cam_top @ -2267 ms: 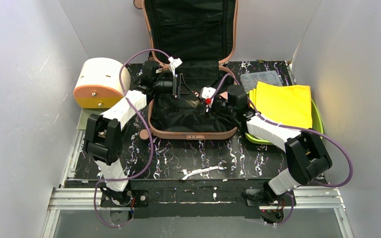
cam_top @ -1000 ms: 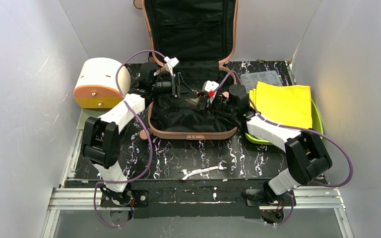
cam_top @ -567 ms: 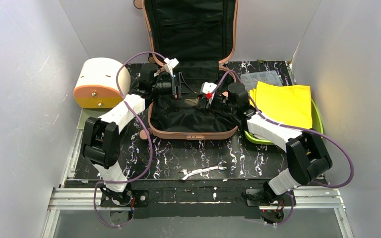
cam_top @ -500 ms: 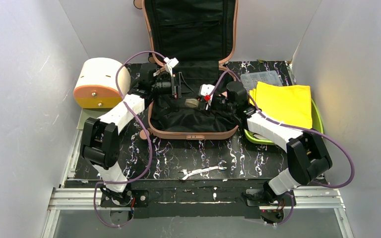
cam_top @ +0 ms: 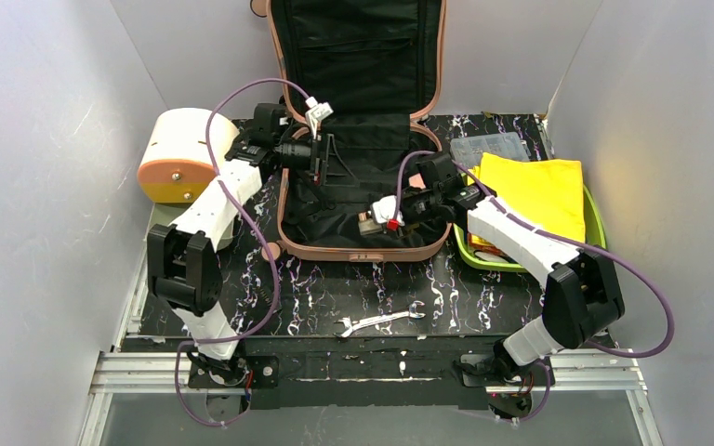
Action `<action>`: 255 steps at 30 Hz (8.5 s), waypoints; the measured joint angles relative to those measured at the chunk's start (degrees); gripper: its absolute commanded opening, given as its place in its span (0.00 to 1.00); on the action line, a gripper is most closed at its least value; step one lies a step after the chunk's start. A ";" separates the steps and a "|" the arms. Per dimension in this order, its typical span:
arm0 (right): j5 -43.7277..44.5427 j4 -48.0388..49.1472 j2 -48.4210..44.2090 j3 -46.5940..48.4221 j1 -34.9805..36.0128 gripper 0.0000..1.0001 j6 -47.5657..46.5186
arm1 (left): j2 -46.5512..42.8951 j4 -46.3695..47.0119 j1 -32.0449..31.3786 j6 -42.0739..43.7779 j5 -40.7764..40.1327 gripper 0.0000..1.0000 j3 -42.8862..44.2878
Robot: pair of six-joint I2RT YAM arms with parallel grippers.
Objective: Open, take out, and arrange the luggage
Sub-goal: Pass from the left arm to the right, then pass from the right arm to the left, then place the makeup in the drawer.
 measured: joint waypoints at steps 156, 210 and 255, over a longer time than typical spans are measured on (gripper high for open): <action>1.75 1.05 -15.96 -11.32 -4.96 0.98 -3.04 | -16.94 -3.98 43.52 42.07 -42.32 0.00 -28.00; 0.50 1.05 -17.40 -11.91 -5.75 0.99 -3.04 | -12.39 4.26 44.70 41.29 -42.51 0.68 -31.36; 0.31 0.98 -17.46 -11.91 -6.08 0.98 -3.06 | -11.52 4.17 44.78 37.48 -48.57 0.40 -29.92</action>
